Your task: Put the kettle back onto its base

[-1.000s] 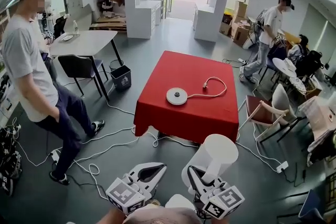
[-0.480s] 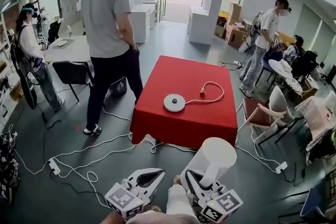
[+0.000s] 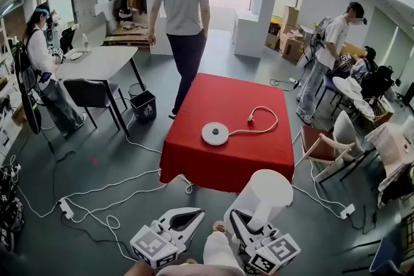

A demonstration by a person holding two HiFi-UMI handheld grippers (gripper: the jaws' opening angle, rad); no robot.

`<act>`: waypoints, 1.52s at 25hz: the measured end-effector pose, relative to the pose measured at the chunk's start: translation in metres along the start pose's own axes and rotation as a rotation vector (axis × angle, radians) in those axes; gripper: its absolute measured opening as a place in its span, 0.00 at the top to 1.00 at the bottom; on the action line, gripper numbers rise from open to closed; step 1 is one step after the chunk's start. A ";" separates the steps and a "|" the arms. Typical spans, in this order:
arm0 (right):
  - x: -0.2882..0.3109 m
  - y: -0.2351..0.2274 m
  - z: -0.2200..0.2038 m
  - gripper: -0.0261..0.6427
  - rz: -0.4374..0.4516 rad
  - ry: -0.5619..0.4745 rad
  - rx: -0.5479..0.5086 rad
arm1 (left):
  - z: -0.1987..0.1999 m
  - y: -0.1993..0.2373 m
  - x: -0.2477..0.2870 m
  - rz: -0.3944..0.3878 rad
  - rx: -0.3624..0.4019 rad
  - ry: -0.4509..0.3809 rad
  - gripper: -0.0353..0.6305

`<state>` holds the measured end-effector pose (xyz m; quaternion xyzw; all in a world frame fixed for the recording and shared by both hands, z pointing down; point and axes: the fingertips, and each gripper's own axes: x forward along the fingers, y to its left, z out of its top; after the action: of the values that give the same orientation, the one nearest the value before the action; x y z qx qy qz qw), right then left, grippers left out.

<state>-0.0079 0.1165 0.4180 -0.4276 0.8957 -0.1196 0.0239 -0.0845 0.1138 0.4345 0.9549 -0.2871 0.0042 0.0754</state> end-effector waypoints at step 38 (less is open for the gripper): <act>0.115 -0.151 0.059 0.95 0.091 0.032 0.006 | 0.044 0.128 0.156 0.058 -0.018 -0.005 0.97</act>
<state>0.0424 -0.0748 0.4032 -0.3842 0.9142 -0.1280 0.0161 -0.0266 -0.0836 0.4175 0.9455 -0.3149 0.0014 0.0833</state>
